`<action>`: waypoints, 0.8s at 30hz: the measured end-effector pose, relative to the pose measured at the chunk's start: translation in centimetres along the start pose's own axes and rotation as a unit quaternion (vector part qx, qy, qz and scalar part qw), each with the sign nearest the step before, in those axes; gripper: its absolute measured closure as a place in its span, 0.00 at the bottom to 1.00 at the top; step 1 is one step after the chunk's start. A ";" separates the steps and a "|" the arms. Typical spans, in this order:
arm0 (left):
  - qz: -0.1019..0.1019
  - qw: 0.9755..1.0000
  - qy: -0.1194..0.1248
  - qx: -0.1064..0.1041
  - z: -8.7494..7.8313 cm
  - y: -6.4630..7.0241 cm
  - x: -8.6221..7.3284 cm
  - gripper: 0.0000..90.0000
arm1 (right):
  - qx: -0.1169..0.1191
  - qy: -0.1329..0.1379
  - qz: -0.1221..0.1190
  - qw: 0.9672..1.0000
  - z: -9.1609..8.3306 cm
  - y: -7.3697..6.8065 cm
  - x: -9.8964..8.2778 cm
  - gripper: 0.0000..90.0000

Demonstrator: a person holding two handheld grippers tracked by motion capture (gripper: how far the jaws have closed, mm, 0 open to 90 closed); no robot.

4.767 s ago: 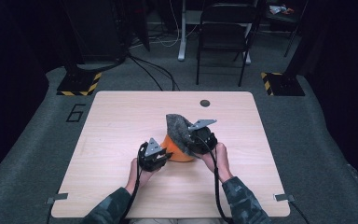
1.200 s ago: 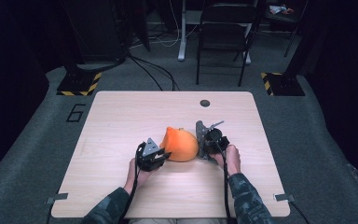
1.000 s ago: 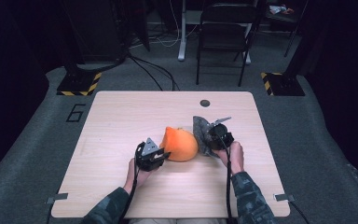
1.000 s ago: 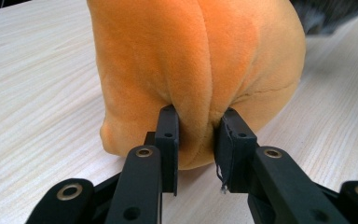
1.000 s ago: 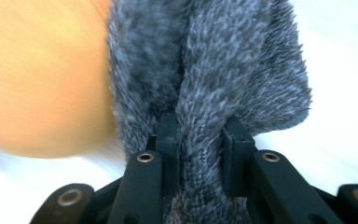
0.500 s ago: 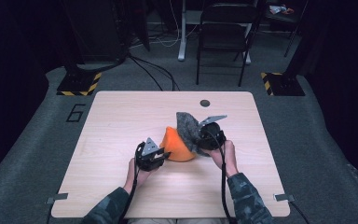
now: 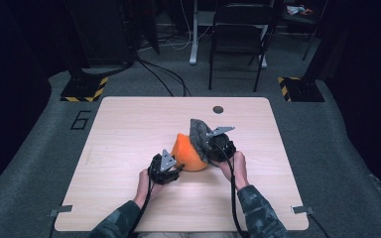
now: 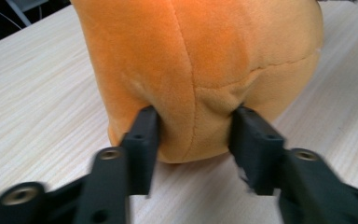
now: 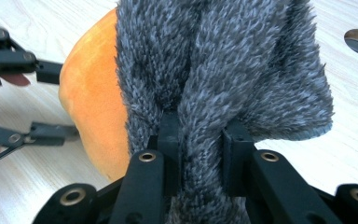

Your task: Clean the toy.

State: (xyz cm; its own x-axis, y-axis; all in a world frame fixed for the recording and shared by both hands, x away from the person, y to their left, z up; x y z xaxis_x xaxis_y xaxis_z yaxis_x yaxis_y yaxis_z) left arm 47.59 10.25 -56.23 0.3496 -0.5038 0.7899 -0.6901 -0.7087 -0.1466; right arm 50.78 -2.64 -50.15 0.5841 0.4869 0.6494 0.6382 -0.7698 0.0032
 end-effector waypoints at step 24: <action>-0.057 0.996 0.012 -0.070 -1.2 0.2 0.8 0.84 | -0.003 0.025 -0.060 0.998 -0.8 -3.6 1.9 0.81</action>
Point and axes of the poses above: each handheld gripper's, and its own axes: z roughly forward along the jaws, x roughly out of its top, y roughly to its right, the point moved 10 cm from there along z, roughly forward along the jaws, and after that the axes turned 5 degrees about -y, right-handed, at the moved point
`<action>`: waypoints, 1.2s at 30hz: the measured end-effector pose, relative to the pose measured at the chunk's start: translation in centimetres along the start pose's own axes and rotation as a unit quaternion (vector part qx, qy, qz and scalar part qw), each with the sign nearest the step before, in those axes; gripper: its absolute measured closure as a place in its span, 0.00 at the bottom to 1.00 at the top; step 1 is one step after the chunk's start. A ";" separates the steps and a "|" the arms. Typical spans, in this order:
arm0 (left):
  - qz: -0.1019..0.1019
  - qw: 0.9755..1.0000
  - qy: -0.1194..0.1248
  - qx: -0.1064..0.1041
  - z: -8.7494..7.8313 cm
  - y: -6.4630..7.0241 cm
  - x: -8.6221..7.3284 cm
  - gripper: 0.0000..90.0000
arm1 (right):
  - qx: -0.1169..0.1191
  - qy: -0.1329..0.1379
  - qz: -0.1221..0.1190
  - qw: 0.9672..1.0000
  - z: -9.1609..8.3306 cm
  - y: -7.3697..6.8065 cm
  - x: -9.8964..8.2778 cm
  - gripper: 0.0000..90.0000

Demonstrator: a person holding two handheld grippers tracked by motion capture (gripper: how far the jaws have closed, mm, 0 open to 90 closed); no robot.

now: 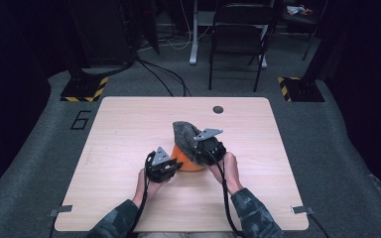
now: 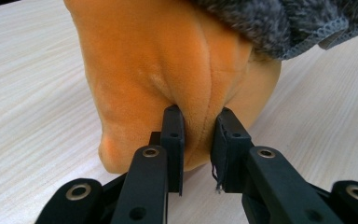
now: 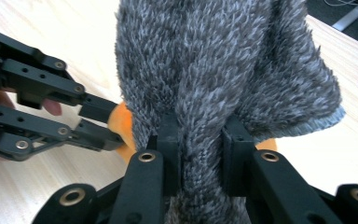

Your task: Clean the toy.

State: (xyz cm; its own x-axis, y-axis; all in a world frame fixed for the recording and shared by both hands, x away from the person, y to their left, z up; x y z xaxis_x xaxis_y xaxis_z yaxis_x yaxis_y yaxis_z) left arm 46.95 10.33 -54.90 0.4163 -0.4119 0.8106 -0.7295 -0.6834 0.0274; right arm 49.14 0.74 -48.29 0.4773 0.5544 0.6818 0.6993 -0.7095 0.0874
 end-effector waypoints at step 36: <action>-0.013 1.000 0.001 0.001 0.0 -0.6 -0.6 0.82 | -0.036 -0.101 0.099 0.989 2.5 7.8 -6.6 0.81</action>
Point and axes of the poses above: each handheld gripper's, and its own axes: z roughly forward along the jaws, x roughly out of its top, y roughly to its right, the point moved 10 cm from there along z, roughly forward along the jaws, and after that the axes turned 5 degrees about -y, right-handed, at the moved point
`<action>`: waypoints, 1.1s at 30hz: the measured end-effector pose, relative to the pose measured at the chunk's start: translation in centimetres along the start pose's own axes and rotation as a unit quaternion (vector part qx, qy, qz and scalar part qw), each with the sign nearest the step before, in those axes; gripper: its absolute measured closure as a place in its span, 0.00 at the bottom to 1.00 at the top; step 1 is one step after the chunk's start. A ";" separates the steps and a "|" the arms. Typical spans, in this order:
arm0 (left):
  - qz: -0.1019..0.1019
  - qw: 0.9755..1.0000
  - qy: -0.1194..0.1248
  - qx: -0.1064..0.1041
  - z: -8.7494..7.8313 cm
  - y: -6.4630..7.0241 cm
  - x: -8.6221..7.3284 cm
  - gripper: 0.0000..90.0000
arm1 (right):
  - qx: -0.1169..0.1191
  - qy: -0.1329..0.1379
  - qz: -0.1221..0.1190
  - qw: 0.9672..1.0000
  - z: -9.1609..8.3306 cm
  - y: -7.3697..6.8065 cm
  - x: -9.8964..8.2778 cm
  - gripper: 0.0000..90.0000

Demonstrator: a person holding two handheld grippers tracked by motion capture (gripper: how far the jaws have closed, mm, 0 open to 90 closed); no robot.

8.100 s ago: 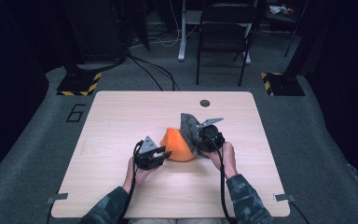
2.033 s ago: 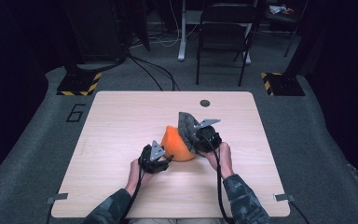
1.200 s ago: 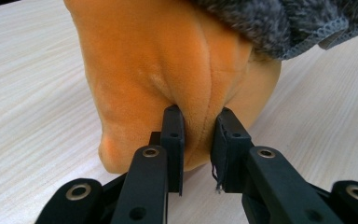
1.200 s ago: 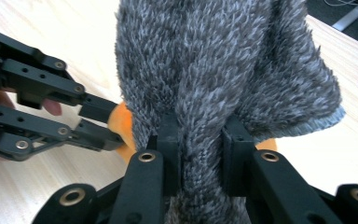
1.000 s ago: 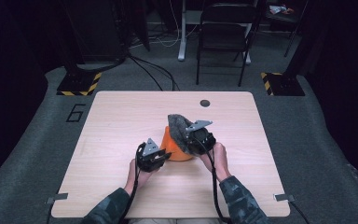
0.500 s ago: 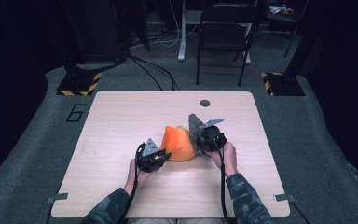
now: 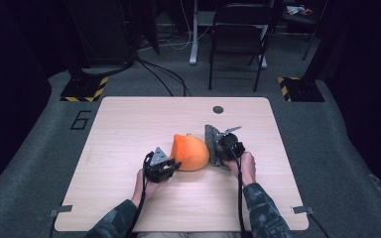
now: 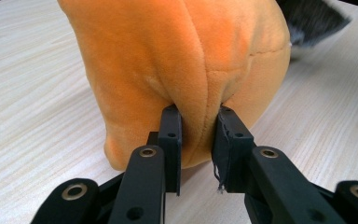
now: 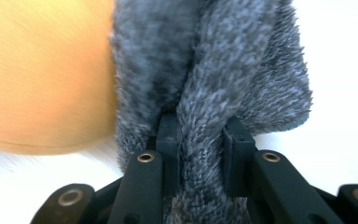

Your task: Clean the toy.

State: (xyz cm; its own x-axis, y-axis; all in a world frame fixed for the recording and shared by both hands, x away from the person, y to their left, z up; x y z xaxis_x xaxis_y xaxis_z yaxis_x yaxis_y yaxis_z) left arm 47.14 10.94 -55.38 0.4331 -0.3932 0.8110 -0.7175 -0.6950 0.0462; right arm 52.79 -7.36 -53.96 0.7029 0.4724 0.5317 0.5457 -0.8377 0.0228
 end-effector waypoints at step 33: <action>0.022 1.000 -0.002 0.009 0.1 0.3 -0.1 0.83 | 0.032 0.071 -0.070 0.995 -3.4 -5.6 3.0 0.81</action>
Point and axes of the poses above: each handheld gripper's, and its own axes: z roughly forward along the jaws, x roughly out of its top, y roughly to its right, the point moved 10 cm from there along z, roughly forward along the jaws, and after that the axes turned 5 degrees about -y, right-handed, at the moved point
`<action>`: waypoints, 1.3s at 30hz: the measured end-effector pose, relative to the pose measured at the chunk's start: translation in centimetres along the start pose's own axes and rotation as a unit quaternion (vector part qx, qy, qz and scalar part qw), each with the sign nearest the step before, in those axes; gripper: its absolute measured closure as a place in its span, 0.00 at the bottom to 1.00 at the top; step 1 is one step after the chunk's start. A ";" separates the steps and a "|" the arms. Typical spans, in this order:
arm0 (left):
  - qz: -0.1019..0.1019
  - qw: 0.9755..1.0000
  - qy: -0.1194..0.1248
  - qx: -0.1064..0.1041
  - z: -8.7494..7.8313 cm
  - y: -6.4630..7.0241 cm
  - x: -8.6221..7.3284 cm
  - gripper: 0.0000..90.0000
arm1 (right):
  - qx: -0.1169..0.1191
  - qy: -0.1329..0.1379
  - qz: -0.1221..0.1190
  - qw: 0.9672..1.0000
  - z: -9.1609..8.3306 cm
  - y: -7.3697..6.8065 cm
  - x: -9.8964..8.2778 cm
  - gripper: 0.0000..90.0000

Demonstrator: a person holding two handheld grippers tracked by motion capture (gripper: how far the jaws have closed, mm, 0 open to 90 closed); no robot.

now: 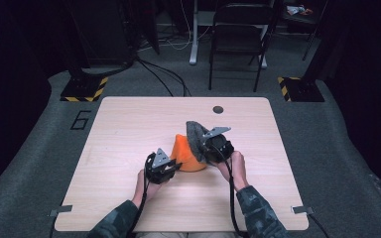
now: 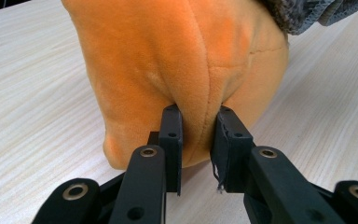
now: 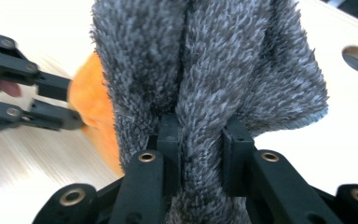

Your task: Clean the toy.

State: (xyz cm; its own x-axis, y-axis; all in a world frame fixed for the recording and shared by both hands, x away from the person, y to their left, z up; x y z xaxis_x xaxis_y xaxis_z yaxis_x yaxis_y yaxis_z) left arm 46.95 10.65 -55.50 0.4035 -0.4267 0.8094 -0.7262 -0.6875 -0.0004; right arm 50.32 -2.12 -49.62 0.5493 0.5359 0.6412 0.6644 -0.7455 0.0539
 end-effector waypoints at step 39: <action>-0.015 1.000 -0.010 -0.002 0.1 -0.8 -0.6 0.83 | -0.030 -0.058 0.064 0.996 1.6 5.2 -3.6 0.81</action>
State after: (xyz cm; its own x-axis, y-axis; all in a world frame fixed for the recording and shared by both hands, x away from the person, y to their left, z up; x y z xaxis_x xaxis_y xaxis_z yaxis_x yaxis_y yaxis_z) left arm 47.30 11.39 -56.01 0.4356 -0.4181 0.7971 -0.7160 -0.6976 0.0253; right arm 52.61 -7.24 -52.88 0.6851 0.4740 0.5531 0.5554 -0.8312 0.0244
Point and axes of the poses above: each handheld gripper's, and its own axes: z roughly forward along the jaws, x roughly out of its top, y roughly to its right, the point moved 10 cm from there along z, roughly forward along the jaws, and after that the axes turned 5 degrees about -y, right-handed, at the moved point
